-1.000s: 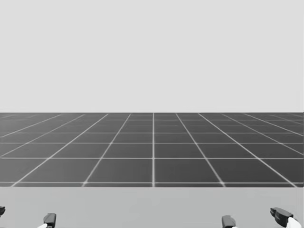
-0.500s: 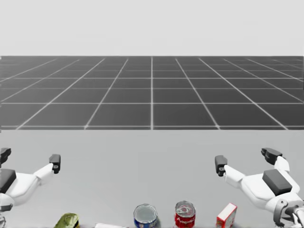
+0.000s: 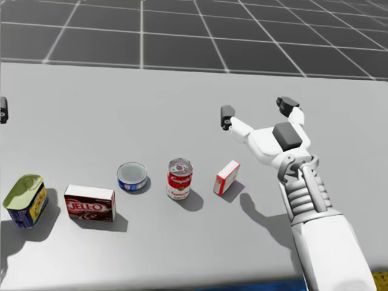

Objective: Lift the gelatin box off the table.

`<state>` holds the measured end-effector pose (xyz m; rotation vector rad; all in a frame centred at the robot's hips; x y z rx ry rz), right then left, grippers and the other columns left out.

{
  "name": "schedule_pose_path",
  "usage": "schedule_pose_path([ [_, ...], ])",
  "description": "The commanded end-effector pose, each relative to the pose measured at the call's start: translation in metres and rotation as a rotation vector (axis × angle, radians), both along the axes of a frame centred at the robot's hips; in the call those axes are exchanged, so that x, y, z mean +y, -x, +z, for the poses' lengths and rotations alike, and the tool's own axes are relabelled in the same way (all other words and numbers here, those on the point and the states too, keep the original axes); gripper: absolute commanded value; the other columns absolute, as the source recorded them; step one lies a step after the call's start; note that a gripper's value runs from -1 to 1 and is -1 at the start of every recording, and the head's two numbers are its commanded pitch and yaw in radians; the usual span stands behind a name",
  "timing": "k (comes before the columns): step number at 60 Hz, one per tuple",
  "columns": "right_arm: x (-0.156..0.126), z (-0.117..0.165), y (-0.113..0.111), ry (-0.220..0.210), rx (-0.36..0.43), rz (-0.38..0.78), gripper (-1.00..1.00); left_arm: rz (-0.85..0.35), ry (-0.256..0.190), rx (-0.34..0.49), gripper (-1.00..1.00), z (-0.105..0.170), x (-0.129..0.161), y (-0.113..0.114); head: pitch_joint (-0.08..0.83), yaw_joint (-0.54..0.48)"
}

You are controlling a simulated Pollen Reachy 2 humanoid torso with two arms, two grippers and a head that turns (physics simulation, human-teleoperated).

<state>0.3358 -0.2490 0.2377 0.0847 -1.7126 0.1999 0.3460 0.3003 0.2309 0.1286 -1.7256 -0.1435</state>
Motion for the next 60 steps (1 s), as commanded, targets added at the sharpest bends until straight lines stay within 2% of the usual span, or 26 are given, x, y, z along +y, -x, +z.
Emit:
schedule_pose_path([
  [1,0.001,-0.001,-0.001,0.007,0.002,0.002,-1.00,-0.003,-0.003,-0.004,-1.00,0.001,-0.002,0.001,0.602,-0.24],
  [15,0.004,0.001,0.000,-0.002,0.007,0.011,-1.00,-0.009,0.003,-0.008,-1.00,0.002,-0.002,0.002,0.658,-0.30],
  [19,0.003,0.002,0.000,-0.015,0.015,0.014,-1.00,-0.009,0.004,-0.007,-1.00,0.002,-0.002,0.002,0.657,-0.30],
  [22,0.002,0.006,0.001,-0.051,0.051,0.029,-1.00,-0.007,0.004,-0.007,-1.00,0.002,-0.002,0.002,0.656,-0.30],
  [25,0.000,0.007,0.003,-0.059,0.054,0.005,-1.00,-0.003,0.007,-0.006,-1.00,0.002,-0.002,0.002,0.652,-0.29],
  [28,-0.003,0.010,0.007,-0.088,0.055,0.047,-1.00,0.000,0.011,-0.003,-1.00,0.002,-0.002,0.002,0.650,-0.28],
  [29,-0.003,0.011,0.007,-0.088,0.057,0.051,-1.00,0.001,0.011,-0.002,-1.00,0.002,-0.002,0.002,0.650,-0.28],
  [30,-0.004,0.013,0.011,-0.066,0.058,0.072,-1.00,0.003,0.012,-0.001,-1.00,0.002,-0.002,0.002,0.649,-0.28],
  [34,-0.005,0.016,0.018,-0.089,0.067,0.138,-1.00,0.005,0.013,0.001,-1.00,0.002,-0.002,0.002,0.650,-0.28],
  [36,-0.006,0.017,0.020,-0.085,0.076,0.154,-1.00,0.006,0.013,0.001,-1.00,0.002,-0.002,0.002,0.650,-0.28],
  [38,-0.009,0.016,0.025,-0.059,0.086,0.212,-1.00,0.006,0.013,0.001,-1.00,0.002,-0.002,0.003,0.650,-0.28],
  [43,-0.015,0.012,0.031,-0.028,0.124,0.289,-1.00,0.005,0.013,0.003,-1.00,0.002,-0.002,0.002,0.649,-0.28],
  [46,-0.020,0.005,0.035,0.024,0.127,0.327,-1.00,0.007,0.014,0.005,-1.00,0.001,-0.002,0.002,0.648,-0.28],
  [50,-0.024,-0.003,0.039,0.058,0.144,0.390,-1.00,0.009,0.017,0.006,-1.00,0.001,-0.002,0.001,0.647,-0.29],
  [53,-0.027,-0.008,0.043,0.077,0.162,0.432,-1.00,0.010,0.022,0.006,-1.00,0.002,-0.002,0.001,0.650,-0.29],
  [60,-0.035,-0.020,0.048,0.086,0.191,0.498,-1.00,0.008,0.026,0.004,-1.00,0.003,-0.002,0.001,0.652,-0.29],
])
